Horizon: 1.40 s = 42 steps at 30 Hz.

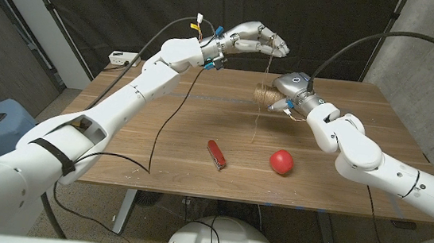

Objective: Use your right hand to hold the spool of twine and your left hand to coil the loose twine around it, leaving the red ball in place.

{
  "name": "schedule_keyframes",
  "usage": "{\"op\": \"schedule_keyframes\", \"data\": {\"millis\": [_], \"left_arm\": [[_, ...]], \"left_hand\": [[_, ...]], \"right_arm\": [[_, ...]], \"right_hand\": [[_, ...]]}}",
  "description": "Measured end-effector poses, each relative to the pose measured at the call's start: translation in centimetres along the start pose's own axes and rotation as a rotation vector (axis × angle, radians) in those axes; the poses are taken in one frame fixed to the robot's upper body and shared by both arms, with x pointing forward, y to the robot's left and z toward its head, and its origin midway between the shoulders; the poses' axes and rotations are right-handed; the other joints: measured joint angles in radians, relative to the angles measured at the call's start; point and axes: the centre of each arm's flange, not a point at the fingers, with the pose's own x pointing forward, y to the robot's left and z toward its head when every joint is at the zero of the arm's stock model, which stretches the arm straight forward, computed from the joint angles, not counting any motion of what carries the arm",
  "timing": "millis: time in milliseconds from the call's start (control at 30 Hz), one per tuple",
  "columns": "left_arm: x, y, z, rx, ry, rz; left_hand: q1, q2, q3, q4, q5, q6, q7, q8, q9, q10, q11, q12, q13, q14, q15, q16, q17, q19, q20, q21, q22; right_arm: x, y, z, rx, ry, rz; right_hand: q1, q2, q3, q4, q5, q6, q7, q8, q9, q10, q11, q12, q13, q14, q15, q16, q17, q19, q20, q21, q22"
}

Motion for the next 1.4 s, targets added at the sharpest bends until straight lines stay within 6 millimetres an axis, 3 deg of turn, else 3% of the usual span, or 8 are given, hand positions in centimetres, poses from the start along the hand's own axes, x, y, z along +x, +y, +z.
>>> {"op": "schedule_keyframes", "data": {"millis": [567,767,1400], "left_arm": [[0.3,0.1,-0.1,0.003,0.002,-0.004],[0.3,0.1,-0.2,0.005,0.006,0.001],[-0.2,0.0,-0.9,-0.003,0.036,0.012]], "left_hand": [[0.000,0.000,0.000,0.000,0.000,0.002,-0.002,0.000,-0.001,0.000,-0.001,0.000,0.002,0.000,0.000,0.000,0.000,0.000,0.000,0.000,0.000],[0.000,0.000,0.000,0.000,0.004,0.011,-0.011,-0.002,-0.001,-0.001,-0.021,0.000,0.006,0.000,0.000,-0.005,-0.002,0.000,0.000,0.004,0.000],[0.000,0.000,0.000,0.000,0.004,0.005,-0.016,-0.002,-0.001,-0.003,-0.007,-0.008,0.006,0.000,0.000,-0.005,0.000,0.000,0.000,0.004,0.000]], "right_arm": [[-1.2,-0.3,0.8,0.019,-0.037,-0.022],[-1.6,-0.4,1.0,0.027,-0.044,-0.030],[-3.2,-0.9,0.6,0.035,-0.033,-0.052]], "right_hand": [[0.010,-0.010,0.000,0.000,0.004,0.001,-0.001,0.008,0.000,0.001,-0.001,0.000,0.001,0.002,0.002,-0.004,0.005,0.000,0.000,0.000,0.000],[0.010,-0.010,0.000,0.000,0.003,0.001,-0.002,0.008,0.000,0.001,-0.001,0.000,0.001,0.007,0.000,-0.006,0.008,0.000,0.000,0.000,0.000],[0.009,-0.009,0.000,0.000,0.003,0.001,-0.002,0.007,-0.005,0.001,-0.001,0.000,0.002,0.010,0.001,-0.007,0.010,0.000,0.000,0.000,0.000]]}}
